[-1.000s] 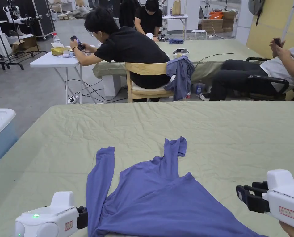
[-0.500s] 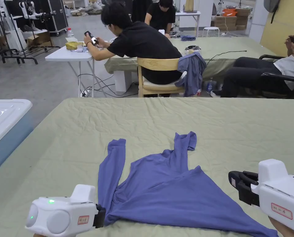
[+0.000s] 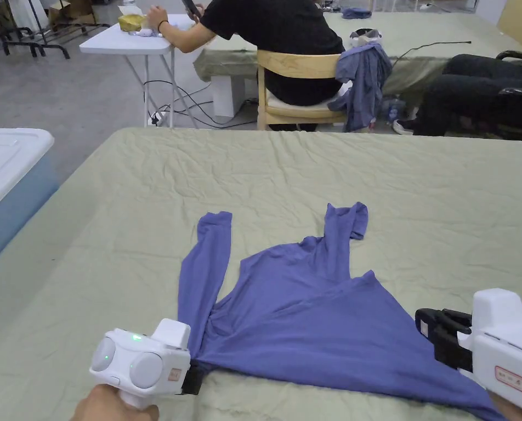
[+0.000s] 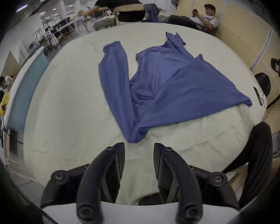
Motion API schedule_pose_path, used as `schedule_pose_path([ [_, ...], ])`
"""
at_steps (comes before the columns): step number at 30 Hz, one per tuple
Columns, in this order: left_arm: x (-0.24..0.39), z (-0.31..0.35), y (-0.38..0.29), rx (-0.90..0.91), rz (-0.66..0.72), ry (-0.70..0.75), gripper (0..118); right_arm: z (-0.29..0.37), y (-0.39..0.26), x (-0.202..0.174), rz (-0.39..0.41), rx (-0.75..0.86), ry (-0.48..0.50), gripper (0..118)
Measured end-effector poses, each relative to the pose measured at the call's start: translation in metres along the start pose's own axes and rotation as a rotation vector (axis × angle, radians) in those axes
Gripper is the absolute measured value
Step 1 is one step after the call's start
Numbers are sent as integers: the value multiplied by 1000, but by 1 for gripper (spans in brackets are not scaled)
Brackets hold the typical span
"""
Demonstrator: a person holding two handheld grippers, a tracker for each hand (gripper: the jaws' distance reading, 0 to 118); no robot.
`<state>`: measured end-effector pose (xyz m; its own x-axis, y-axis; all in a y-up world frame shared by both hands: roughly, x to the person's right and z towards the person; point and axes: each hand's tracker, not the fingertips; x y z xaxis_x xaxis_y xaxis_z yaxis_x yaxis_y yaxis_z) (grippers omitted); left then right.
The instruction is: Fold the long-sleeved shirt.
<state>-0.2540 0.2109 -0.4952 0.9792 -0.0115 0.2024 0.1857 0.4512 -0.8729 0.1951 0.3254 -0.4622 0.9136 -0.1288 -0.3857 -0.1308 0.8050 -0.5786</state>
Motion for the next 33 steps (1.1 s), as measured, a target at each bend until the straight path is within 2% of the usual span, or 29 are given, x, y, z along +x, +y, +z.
schedule_pose_path([
  [6, 7, -49, 6, -56, 12, -37, 35, -29, -4, 11, -28, -57, 1, 1],
  [8, -2, -67, 13, -157, 56, -81, 33, -37, -6, 12, -33, -71, 2, 1],
  [11, -15, -73, 23, -64, 63, -74, 23, -46, -8, 15, -38, -90, 8, 1],
  [13, -21, -87, 24, -113, 118, -104, 17, -50, -9, 14, -41, -99, 6, 1],
  [14, -20, -93, 23, -147, 102, -112, 15, -51, -9, 14, -43, -101, 8, 1],
  [17, -12, -88, 23, -128, 59, -93, 11, -54, -8, 14, -50, -99, 15, 1],
  [23, -3, -77, 19, -96, 69, -57, 9, -65, 1, 16, -30, -119, 13, 3],
  [24, -1, -78, 19, -97, 61, -52, 8, -71, 6, 18, -6, -140, -15, 12],
  [25, -1, -80, 19, -101, 58, -50, 8, -78, 13, 21, 21, -156, -34, 27],
  [27, -3, -84, 21, -108, 60, -45, 8, -98, 27, 27, 71, -185, -65, 63],
  [33, 4, -89, 22, -127, 26, -15, 8, -189, 67, 58, 268, -302, -71, 63],
])
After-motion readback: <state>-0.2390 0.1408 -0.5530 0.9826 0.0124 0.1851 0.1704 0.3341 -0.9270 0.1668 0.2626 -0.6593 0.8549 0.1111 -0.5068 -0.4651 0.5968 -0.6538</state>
